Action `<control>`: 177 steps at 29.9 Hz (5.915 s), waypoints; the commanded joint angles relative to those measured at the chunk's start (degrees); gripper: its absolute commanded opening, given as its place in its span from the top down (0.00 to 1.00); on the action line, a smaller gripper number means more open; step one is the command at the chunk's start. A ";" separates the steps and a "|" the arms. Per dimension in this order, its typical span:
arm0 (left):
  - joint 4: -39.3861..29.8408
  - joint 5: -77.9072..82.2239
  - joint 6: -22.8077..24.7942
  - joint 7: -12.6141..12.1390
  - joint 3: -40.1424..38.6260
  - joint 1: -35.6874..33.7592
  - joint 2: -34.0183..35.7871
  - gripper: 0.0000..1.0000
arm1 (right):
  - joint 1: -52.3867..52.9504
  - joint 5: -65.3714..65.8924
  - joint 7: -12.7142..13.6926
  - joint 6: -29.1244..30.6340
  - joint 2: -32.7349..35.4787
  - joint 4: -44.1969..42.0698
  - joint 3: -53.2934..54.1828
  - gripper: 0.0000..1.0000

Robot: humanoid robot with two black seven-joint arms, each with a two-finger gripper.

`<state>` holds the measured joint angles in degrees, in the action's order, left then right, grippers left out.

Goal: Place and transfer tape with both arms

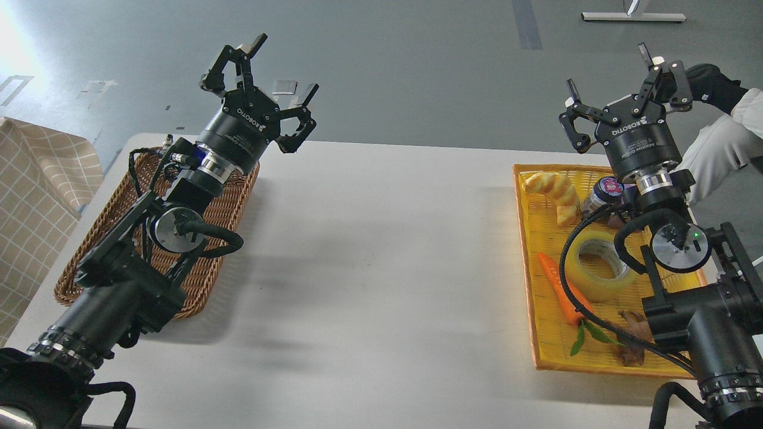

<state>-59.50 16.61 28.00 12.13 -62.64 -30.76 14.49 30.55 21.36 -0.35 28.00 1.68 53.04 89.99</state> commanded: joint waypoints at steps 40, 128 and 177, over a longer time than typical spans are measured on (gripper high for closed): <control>0.00 0.00 0.00 0.09 -0.02 -0.18 -0.08 0.02 | 0.04 0.00 0.00 0.00 -0.01 -0.04 0.01 0.00; 0.00 0.00 0.00 0.09 -0.02 -0.26 -0.69 0.02 | -6.99 56.76 0.71 0.00 41.73 27.99 -13.09 0.00; -0.09 0.00 0.00 0.09 -0.11 -0.18 0.01 0.02 | -16.31 103.64 2.20 0.00 34.80 26.15 -28.38 0.04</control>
<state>-59.60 16.61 28.00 12.21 -62.76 -30.93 14.58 14.05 125.01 1.86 28.01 37.49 79.31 61.55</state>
